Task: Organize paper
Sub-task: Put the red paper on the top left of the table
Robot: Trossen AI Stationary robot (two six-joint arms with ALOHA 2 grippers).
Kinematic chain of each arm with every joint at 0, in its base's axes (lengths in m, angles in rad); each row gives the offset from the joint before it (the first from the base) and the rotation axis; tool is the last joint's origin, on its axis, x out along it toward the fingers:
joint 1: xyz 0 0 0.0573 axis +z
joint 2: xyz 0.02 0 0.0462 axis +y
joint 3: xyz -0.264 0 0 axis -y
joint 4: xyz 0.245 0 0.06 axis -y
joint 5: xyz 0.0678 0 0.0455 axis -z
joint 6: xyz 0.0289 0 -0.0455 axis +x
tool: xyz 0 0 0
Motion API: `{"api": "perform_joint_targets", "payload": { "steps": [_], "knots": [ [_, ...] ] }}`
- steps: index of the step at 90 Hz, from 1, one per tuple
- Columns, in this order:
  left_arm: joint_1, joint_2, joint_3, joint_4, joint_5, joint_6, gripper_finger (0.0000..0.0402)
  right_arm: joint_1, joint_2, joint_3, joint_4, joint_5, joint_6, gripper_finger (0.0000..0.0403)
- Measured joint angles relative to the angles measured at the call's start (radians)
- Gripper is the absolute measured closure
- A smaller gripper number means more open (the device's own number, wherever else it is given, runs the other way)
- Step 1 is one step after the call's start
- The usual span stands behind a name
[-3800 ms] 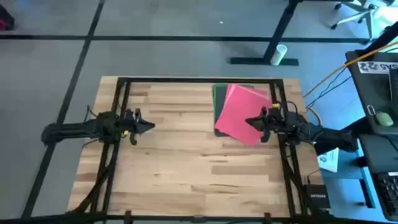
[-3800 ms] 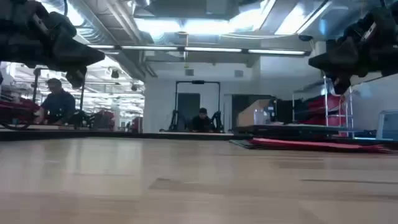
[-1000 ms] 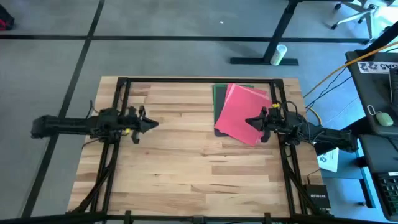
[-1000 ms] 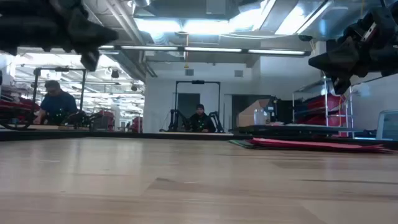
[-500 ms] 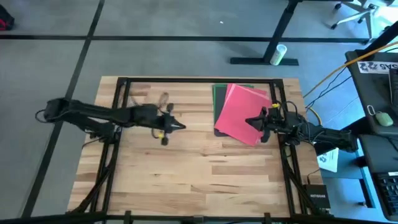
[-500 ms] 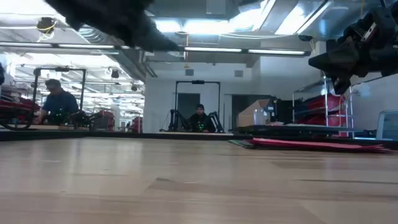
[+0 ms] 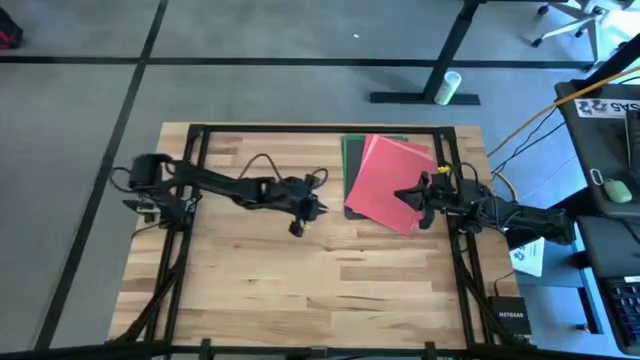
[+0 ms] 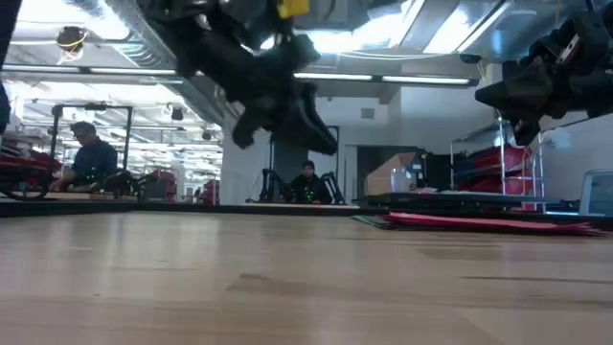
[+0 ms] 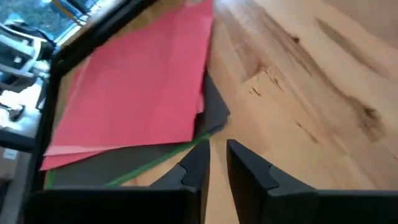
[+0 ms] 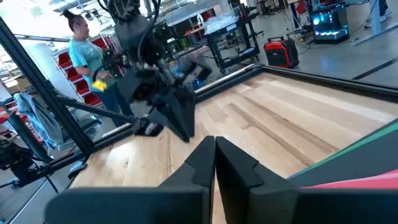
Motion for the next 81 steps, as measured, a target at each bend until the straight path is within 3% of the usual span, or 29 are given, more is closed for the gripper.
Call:
{"api": "perform_joint_targets", "payload": {
  "steps": [17,28,59,81],
  "knots": [
    [0.010,0.097,0.004,0.119,-0.098,0.073,0.0327,0.000,0.000,0.000,0.005,0.043,-0.015,0.0402],
    [0.031,0.149,0.012,0.214,-0.104,0.105,0.0314,0.000,0.000,0.000,0.008,0.045,-0.049,0.0402],
    [0.053,0.295,0.093,0.233,-0.103,0.149,0.0286,0.000,0.000,0.000,0.010,0.070,-0.077,0.0402],
    [0.058,0.330,0.148,0.232,-0.104,0.141,0.0285,0.000,0.000,0.000,0.010,0.071,-0.094,0.0402]
  ]
}}
